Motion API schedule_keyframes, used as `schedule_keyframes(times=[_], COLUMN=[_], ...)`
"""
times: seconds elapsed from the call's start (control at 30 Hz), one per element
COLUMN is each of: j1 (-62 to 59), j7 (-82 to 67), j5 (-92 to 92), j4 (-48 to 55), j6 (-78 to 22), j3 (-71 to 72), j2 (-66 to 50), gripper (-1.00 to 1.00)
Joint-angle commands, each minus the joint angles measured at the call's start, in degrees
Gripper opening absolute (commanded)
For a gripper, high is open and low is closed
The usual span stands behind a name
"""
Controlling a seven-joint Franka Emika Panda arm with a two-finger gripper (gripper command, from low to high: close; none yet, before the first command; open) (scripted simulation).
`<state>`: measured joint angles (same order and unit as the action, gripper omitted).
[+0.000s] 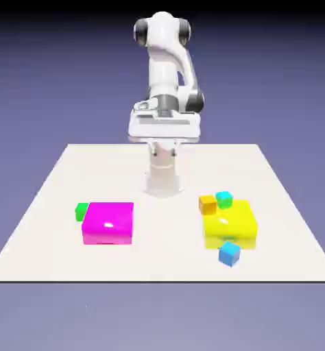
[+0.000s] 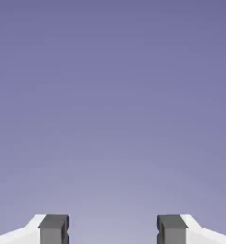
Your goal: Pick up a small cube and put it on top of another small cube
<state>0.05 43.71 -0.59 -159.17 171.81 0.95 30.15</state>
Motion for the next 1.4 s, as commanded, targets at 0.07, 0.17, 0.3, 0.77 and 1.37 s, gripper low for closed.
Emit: schedule_keyframes(times=[0.07, 0.17, 0.3, 0.77, 1.37], j1=[-1.59, -3.19, -5.31, -12.75, -19.28], j7=[3.12, 6.24, 10.40, 24.96, 39.32], j5=[-1.47, -2.93, -4.89, -11.73, -19.41], j4=[4.56, 9.12, 15.20, 36.48, 55.84], j6=[-5.47, -10.94, -18.24, -43.76, -65.73], j3=[2.37, 4.73, 7.89, 18.94, 30.57], j2=[-6.23, -12.46, -20.77, -49.84, -82.15], gripper=[0.00, 0.00, 0.00, 0.00, 0.00])
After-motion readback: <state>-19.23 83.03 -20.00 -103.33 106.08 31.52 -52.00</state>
